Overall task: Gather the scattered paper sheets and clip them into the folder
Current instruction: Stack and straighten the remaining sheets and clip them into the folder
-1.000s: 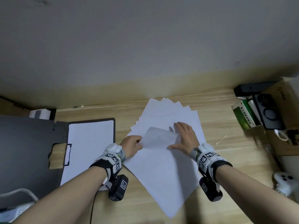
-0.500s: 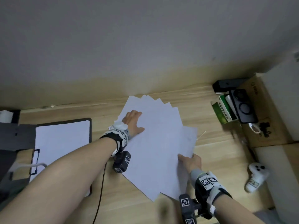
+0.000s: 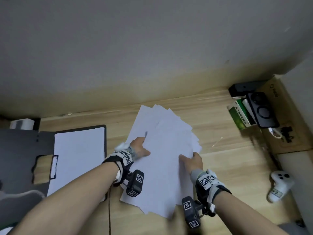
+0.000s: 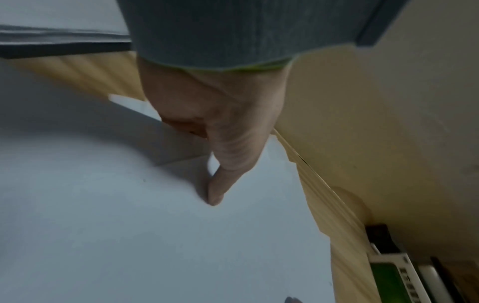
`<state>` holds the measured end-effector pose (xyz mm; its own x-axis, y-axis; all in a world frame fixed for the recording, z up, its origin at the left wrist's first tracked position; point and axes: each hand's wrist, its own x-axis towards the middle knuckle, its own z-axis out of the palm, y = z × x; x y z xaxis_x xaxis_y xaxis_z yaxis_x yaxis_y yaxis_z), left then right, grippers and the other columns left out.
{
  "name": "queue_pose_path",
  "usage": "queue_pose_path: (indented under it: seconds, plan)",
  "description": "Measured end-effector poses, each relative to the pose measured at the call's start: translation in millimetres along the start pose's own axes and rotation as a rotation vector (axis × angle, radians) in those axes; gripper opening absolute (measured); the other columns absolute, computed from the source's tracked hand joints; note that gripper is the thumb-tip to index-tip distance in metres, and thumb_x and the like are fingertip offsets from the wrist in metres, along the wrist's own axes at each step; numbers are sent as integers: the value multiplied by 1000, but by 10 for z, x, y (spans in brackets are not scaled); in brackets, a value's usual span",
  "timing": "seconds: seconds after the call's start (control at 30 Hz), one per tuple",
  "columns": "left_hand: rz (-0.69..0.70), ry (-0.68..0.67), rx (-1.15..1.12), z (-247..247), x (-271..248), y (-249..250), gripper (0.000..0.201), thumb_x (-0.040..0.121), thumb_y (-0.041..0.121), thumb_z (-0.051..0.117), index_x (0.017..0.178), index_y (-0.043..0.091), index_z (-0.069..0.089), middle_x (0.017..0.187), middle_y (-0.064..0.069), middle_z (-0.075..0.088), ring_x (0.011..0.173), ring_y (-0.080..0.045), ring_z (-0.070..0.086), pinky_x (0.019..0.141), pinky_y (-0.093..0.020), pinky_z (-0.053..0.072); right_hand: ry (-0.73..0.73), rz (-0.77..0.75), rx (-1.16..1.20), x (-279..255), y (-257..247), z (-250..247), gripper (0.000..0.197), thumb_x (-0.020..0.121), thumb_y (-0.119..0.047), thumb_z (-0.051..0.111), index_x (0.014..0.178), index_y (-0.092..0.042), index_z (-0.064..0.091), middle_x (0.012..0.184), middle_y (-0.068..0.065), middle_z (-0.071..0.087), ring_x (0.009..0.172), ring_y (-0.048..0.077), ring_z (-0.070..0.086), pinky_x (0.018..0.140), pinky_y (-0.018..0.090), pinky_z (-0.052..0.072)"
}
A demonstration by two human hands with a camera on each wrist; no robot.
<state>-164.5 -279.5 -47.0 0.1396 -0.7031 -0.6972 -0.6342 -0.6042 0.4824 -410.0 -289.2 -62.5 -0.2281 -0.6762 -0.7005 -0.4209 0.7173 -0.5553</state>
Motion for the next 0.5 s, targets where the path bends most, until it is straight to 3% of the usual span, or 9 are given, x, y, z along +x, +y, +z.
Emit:
queue_pose_path:
  seconds: [0.07, 0.13, 0.2, 0.27, 0.33, 0.43, 0.5]
  plan:
    - [57, 27, -128, -6, -170, -253, 21, 68, 21, 68, 84, 9, 63, 82, -5, 68, 79, -27, 67, 65, -26, 44, -35, -39, -33, -56, -27, 36, 42, 80, -23, 74, 115, -7, 58, 112, 12, 67, 88, 26, 59, 76, 30, 43]
    - [114, 94, -248, -35, -340, -404, 25, 75, 17, 69, 98, 8, 69, 97, -5, 73, 93, -26, 69, 78, -31, 51, -24, -79, -28, -106, -64, 46, 54, 78, -23, 77, 123, -9, 52, 118, 10, 62, 97, 26, 57, 80, 30, 42]
    - [174, 163, -349, -103, -525, -463, 23, 81, 10, 68, 104, 9, 68, 104, -1, 72, 97, -16, 67, 86, -30, 53, -12, -128, 70, -146, -121, 67, 74, 75, -21, 82, 135, -7, 41, 129, 9, 52, 116, 27, 54, 91, 30, 41]
    - [195, 225, -448, -189, -698, -451, 24, 85, -2, 65, 106, 10, 65, 98, 3, 70, 85, 1, 66, 74, -16, 52, -48, -162, 123, -195, -184, 86, 92, 69, -29, 88, 142, -6, 37, 141, 8, 47, 130, 24, 49, 102, 30, 39]
    - [205, 278, -543, -298, -830, -428, 27, 86, -6, 62, 107, 12, 63, 95, 6, 68, 76, 8, 65, 66, -8, 49, -145, -192, 75, -264, -291, 111, 85, 61, -44, 90, 131, -9, 55, 133, 6, 61, 119, 22, 60, 102, 36, 47]
    - [246, 390, -686, -549, -1032, -373, 27, 88, -3, 63, 113, 7, 63, 103, -3, 69, 90, -12, 67, 71, -13, 54, -240, -307, 88, -532, -623, 86, 49, 63, -37, 90, 100, -10, 73, 98, 8, 76, 87, 23, 72, 82, 42, 60]
    - [303, 413, -809, -756, -1101, -267, 26, 89, -2, 63, 114, 7, 61, 107, -6, 69, 94, -18, 68, 77, -21, 58, -278, -371, 175, -709, -964, 46, 40, 67, -27, 89, 99, -9, 72, 93, 7, 76, 80, 23, 72, 73, 39, 60]
